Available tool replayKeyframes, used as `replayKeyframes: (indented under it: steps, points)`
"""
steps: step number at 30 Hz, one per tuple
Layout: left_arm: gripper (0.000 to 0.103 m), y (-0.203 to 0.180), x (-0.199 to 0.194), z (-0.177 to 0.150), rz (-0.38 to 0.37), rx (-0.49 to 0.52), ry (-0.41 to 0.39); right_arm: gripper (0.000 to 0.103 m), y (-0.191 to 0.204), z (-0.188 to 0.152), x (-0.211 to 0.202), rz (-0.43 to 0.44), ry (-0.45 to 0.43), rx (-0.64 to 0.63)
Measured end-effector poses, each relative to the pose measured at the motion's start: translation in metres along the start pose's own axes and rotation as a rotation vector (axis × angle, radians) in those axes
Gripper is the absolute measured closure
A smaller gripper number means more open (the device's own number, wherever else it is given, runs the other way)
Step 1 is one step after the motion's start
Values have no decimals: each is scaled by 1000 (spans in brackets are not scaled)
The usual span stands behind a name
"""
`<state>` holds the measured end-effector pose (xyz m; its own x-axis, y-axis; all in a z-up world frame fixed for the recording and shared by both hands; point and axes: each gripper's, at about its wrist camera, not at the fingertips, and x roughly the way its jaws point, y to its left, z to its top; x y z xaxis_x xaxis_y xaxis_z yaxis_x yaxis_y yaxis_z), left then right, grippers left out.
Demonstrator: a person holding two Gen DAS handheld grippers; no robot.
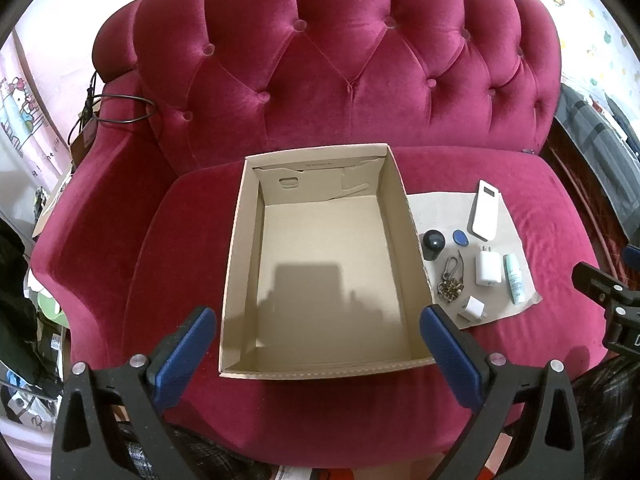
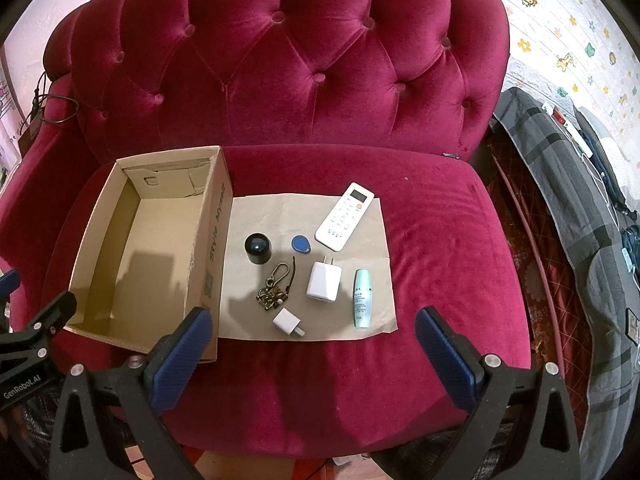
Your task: Organize rigid objects
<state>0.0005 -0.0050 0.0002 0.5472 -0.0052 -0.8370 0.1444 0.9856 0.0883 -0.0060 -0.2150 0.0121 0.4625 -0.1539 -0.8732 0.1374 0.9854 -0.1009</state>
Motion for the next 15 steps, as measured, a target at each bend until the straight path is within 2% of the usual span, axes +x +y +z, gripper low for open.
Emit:
replayKeyframes:
  steps: [15]
  points:
    - [0,0,1,1,1,5,-4,0,0,2,1,-2,-1,1]
